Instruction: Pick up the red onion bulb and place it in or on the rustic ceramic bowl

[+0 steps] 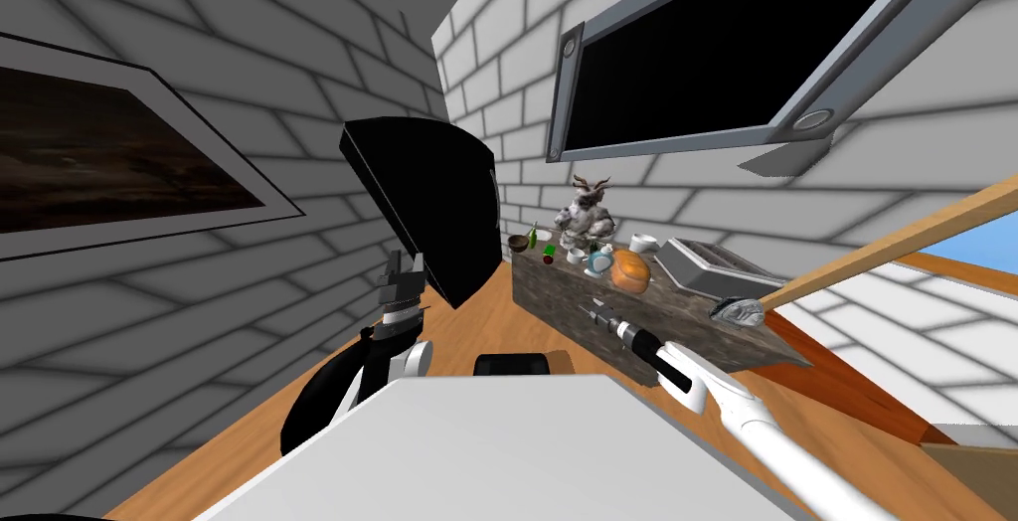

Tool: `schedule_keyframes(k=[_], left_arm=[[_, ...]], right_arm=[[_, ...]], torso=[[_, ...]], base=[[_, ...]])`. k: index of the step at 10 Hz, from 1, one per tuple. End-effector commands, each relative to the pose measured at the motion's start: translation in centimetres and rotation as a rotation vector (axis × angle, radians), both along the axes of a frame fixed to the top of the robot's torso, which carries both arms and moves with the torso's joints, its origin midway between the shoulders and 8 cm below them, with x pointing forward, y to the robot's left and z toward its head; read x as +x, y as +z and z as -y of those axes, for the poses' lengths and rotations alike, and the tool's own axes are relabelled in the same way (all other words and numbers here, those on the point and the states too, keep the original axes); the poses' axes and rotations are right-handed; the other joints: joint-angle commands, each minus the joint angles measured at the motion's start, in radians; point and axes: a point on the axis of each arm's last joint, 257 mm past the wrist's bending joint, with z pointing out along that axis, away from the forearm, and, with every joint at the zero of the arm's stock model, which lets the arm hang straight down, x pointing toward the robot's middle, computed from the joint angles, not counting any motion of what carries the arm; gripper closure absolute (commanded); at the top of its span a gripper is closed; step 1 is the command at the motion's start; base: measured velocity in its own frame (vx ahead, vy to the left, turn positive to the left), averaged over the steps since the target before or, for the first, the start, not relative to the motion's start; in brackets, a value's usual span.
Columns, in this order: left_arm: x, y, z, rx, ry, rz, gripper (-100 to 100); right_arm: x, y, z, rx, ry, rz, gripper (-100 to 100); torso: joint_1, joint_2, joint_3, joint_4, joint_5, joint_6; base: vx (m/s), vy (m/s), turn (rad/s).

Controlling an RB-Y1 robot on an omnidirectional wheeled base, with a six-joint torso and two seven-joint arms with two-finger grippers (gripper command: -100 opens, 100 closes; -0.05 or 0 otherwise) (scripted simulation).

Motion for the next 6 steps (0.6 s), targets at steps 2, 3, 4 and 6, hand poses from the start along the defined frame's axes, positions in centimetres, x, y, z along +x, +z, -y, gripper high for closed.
schedule_keyframes(k=[2,3,4,6], left_arm=[[0.0,0.0,0.0,0.0,0.0,0.0,0],[0.0,0.0,0.0,0.0,0.0,0.0,0],[0.0,0.0,0.0,0.0,0.0,0.0,0],[0.0,0.0,0.0,0.0,0.0,0.0,0]], right_arm=[[-0.4,-0.9,2.1,-0.061,-0.003,-0.03,-100],[-0.2,-0.9,4.2,-0.153,0.026,-0.046,-100],[-0.6,-1.4,4.9,-0.159,0.014,-0.06,-100],[-0.5,-1.4,9.1,-0.325,0.056,-0.096,-100]], torso=[[0.0,0.001,0.001,0.0,0.0,0.001],[-0.004,0.003,0.001,0.0,-0.001,0.001],[-0.002,0.003,0.002,0.001,0.0,0.0],[0.001,0.001,0.0,0.0,0.0,0.0]], base=[[0.02,0.097,0.007],[0.005,0.124,0.072],[0.023,0.137,0.025],[0.087,0.205,0.076]])
